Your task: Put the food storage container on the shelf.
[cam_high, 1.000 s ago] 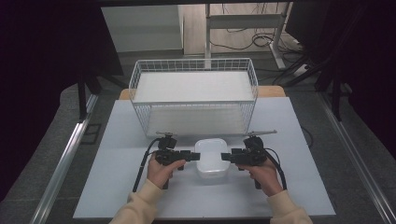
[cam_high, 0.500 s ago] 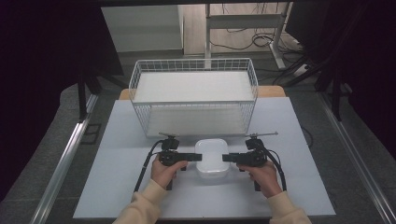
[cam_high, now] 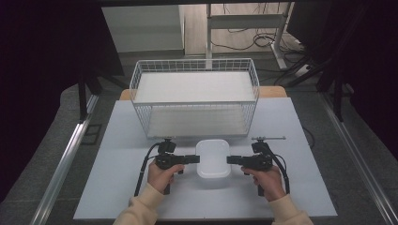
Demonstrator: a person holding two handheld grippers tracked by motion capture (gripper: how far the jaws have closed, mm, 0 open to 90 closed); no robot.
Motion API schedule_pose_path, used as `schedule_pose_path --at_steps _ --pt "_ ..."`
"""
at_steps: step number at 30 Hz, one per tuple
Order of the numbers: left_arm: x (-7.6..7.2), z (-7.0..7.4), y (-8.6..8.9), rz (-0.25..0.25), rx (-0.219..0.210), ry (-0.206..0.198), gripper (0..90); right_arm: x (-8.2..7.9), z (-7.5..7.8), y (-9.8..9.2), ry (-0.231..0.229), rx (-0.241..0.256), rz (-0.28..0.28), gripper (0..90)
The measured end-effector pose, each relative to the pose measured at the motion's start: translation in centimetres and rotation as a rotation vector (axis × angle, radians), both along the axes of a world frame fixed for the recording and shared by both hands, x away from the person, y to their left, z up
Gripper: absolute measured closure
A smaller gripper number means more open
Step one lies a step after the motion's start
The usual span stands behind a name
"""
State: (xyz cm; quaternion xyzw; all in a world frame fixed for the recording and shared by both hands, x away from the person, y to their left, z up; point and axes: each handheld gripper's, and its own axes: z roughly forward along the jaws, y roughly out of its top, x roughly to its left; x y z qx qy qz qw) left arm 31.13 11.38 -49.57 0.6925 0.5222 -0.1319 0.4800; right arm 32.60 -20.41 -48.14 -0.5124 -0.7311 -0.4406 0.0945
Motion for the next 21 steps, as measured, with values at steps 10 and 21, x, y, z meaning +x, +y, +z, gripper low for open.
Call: schedule_pose_path --at_steps 10,21 --pt "-0.8 0.6 0.4 0.003 0.035 -0.051 78.4 -0.8 0.6 0.3 -0.048 0.001 0.017 79.4" --pt "-1.8 2.0 1.2 -0.006 0.031 -0.107 78.7 -1.7 2.1 0.7 -0.145 0.005 0.057 79.7"
